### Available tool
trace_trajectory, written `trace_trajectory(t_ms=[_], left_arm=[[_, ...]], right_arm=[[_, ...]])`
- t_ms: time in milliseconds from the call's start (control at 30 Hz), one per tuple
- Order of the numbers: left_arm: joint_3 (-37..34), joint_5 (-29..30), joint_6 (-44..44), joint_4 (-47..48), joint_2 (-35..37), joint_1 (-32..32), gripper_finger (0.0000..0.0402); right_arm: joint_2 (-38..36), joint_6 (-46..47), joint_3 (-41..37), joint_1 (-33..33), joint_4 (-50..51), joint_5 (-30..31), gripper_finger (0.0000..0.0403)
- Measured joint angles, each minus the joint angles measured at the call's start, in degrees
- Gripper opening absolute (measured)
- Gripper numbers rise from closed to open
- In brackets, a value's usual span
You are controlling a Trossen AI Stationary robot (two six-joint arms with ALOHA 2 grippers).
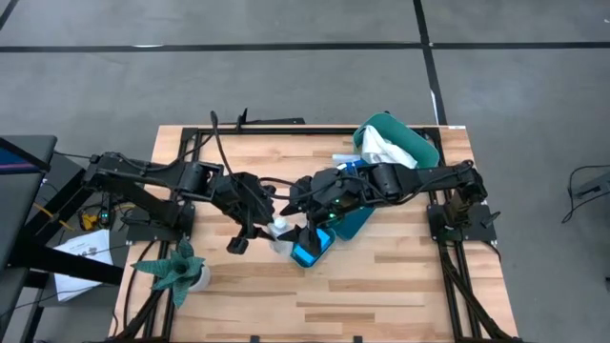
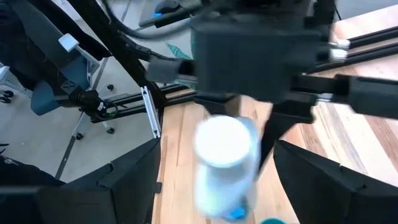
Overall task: Pick & Place Kitchen Items
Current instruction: Put the white plastic restorer bottle into the large blue bin
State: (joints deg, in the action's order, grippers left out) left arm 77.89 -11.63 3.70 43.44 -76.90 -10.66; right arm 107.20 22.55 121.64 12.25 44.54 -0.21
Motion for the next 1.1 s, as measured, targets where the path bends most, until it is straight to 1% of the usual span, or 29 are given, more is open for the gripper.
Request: trace_trajectory(t_ms=[67, 200, 533, 667, 900, 1000, 1100], left_arm=[[0.00, -1.51, -0.06, -2.29, 0.00, -0.50, 0.0080], [0.00, -1.88, -1.05, -5.40, 0.00, -1.01, 0.0080], [0.00, -1.82, -2.46, -5.41, -0.09, -1.18, 0.0080], [0.00, -1.80, -2.47, -5.42, -0.11, -1.18, 0.0080], [0.00, -1.75, -2.53, -5.39, -0.12, -1.85, 0.0080], [0.00, -1.75, -2.55, -5.29, -0.15, -1.85, 0.0080], [0.00, -1.67, -2.57, -5.33, -0.15, -1.81, 0.0080]], right_arm=[[0.00, 0.00, 0.00, 0.03, 0.04, 0.00, 0.0301], [-0.02, 0.00, 0.00, 0.07, -0.14, 0.20, 0.0301], [-0.02, 0.02, -0.03, 0.04, -0.47, 0.29, 0.0301], [-0.02, 0.05, -0.04, 0.07, -0.45, 1.56, 0.0301], [-0.02, 0.17, -0.04, 0.14, -1.76, 1.81, 0.0301], [-0.02, 0.14, -0.04, 0.17, -2.18, 1.99, 0.0290], [-0.02, -0.02, -0.04, 0.15, -2.47, 1.90, 0.0262]])
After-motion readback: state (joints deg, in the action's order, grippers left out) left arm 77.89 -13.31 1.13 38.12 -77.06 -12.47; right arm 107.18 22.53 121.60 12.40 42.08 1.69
